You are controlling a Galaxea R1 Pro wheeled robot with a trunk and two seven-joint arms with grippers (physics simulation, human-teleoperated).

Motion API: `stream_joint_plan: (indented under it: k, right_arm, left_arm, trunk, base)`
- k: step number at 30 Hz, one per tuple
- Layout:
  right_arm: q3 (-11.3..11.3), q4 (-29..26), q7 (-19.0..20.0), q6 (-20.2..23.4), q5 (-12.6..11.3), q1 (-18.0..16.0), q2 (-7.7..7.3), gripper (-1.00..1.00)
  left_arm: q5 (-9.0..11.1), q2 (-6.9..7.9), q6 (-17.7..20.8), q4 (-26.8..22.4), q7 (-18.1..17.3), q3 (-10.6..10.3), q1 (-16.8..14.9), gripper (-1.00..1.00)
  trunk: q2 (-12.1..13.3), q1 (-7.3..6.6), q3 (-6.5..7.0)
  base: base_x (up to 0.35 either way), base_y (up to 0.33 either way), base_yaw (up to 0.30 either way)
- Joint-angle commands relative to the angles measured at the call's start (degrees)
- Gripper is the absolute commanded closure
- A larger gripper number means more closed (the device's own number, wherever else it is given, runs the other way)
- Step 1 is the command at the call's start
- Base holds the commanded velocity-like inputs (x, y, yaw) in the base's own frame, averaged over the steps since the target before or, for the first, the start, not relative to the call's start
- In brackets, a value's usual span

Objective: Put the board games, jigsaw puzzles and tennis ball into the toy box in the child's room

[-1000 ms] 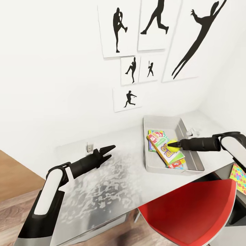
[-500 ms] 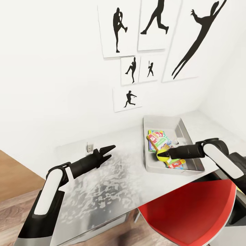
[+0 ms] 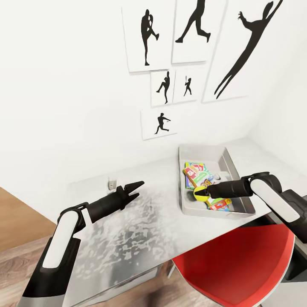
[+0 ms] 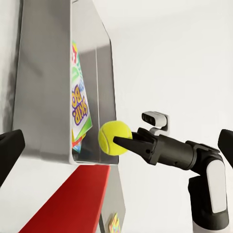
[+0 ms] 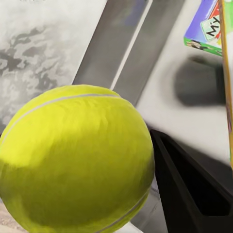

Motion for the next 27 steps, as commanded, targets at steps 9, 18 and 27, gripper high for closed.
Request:
stream_joint_plan:
  k: [9,18,27]
  right_arm:
    - [0.06,0.25,0.2,0.09,0.38,-0.54,1.0,1.0]
    - [-0.21,0.56,0.15,0.09,0.43,-0.74,1.92,1.0]
    - [-0.39,0.67,0.1,0.09,0.4,-0.77,2.12,1.0]
  left_arm:
    - [0.02,-0.03,0.22,-0.03,-0.02,0.05,-0.06,-1.0]
    - [0.02,-0.03,0.22,-0.03,-0.08,0.05,-0.05,-1.0]
    - [0.02,-0.03,0.22,-0.03,-0.18,0.05,-0.05,-1.0]
  trunk:
    - [-0.11,0.03,-0.55]
    - [-0.11,0.03,-1.3]
    - [-0.11,0.03,-2.11]
  base:
    - [0.0,0.0,0.0]
    - [0.0,0.0,0.0]
    - [0.0,0.0,0.0]
